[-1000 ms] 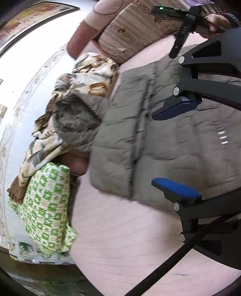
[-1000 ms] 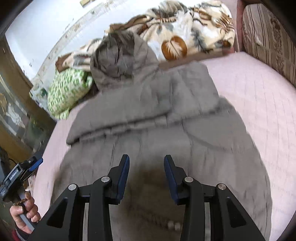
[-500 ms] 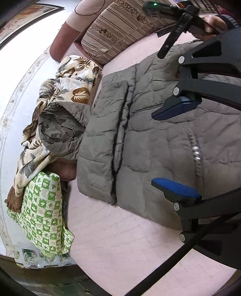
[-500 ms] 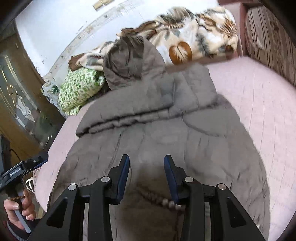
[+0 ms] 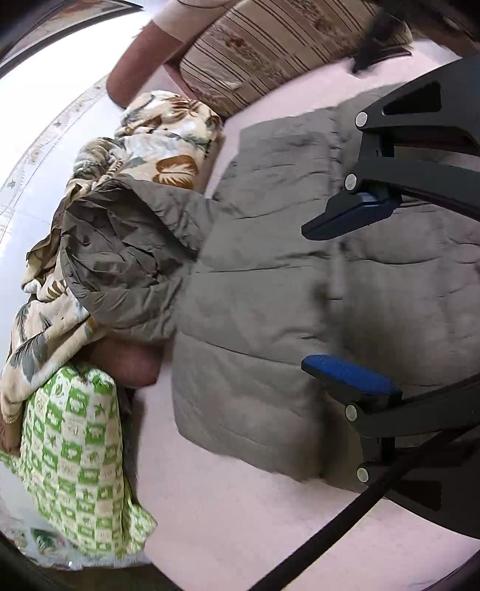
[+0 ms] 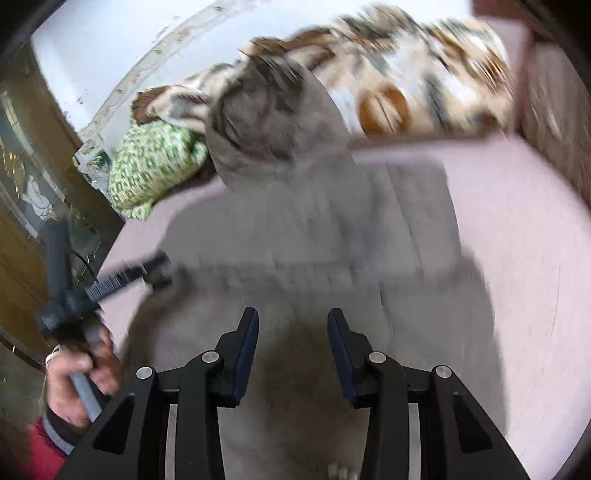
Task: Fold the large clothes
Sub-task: 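Grasp the jacket hood with the right gripper and lift it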
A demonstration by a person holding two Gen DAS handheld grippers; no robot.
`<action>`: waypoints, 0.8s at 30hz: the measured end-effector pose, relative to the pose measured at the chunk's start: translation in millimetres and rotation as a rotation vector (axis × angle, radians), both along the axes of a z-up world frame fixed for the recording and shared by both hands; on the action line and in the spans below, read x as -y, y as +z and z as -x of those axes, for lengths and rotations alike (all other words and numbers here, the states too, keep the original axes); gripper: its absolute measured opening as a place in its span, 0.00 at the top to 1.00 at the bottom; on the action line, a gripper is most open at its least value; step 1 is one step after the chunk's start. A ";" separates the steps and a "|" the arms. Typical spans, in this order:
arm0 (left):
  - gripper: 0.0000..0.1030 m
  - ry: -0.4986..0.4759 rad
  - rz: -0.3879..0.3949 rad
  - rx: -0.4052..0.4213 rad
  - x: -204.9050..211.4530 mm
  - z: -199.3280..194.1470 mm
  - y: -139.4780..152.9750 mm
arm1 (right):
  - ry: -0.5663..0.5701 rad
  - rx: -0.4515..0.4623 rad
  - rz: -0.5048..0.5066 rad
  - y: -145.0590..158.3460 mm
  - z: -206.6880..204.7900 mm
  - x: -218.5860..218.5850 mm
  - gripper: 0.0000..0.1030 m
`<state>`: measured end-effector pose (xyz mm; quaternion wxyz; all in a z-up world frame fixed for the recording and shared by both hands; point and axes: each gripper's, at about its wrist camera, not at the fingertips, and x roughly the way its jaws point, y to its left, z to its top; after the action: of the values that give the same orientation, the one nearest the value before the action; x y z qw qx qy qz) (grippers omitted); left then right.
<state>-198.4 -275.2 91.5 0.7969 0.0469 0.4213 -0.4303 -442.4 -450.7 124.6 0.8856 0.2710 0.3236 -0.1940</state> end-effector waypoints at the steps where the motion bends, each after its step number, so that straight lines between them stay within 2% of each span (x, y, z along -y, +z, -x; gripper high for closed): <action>1: 0.38 0.016 0.009 0.003 0.7 -7.7 1.0 | 0.004 0.006 0.023 20.0 -16.4 10.4 0.59; 2: 0.38 0.026 0.022 0.001 1.3 -14.2 2.8 | 0.002 0.013 0.031 33.5 -28.1 19.3 0.57; 5: 0.38 0.029 0.059 0.003 6.5 -37.6 17.7 | -0.031 0.037 0.064 80.9 -87.1 65.0 0.43; 9: 0.38 0.028 0.116 0.039 4.1 -62.8 52.4 | -0.105 0.014 0.138 101.8 -152.8 125.4 0.42; 12: 0.34 0.054 0.135 0.022 -2.2 -68.9 55.0 | -0.158 -0.003 0.149 100.4 -192.3 169.5 0.43; 14: 0.34 0.027 0.135 0.007 4.4 -70.8 50.0 | -0.183 -0.030 0.159 91.6 -218.4 193.5 0.43; 19: 0.34 0.017 0.119 -0.024 23.9 -86.9 41.6 | -0.194 -0.103 0.229 70.8 -264.4 222.2 0.43; 20: 0.34 0.012 0.114 -0.023 28.2 -88.9 41.3 | -0.186 -0.103 0.241 65.8 -271.9 225.1 0.50; 21: 0.34 0.006 0.116 -0.020 31.9 -89.6 41.2 | -0.175 -0.103 0.254 62.0 -277.4 226.8 0.83; 22: 0.34 -0.005 0.122 -0.025 35.6 -90.4 40.7 | -0.154 -0.113 0.257 58.0 -281.7 227.5 0.95; 23: 0.34 -0.018 0.127 -0.037 40.8 -91.9 40.2 | -0.136 -0.133 0.266 52.9 -284.4 224.8 0.95; 24: 0.34 -0.030 0.137 -0.054 45.9 -94.1 39.8 | -0.118 -0.114 0.299 52.4 -282.0 217.0 0.95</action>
<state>-104.2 -321.1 131.3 0.7801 -0.0132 0.4116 -0.4711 -160.4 -667.7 176.9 0.8832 0.1435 0.3245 -0.3068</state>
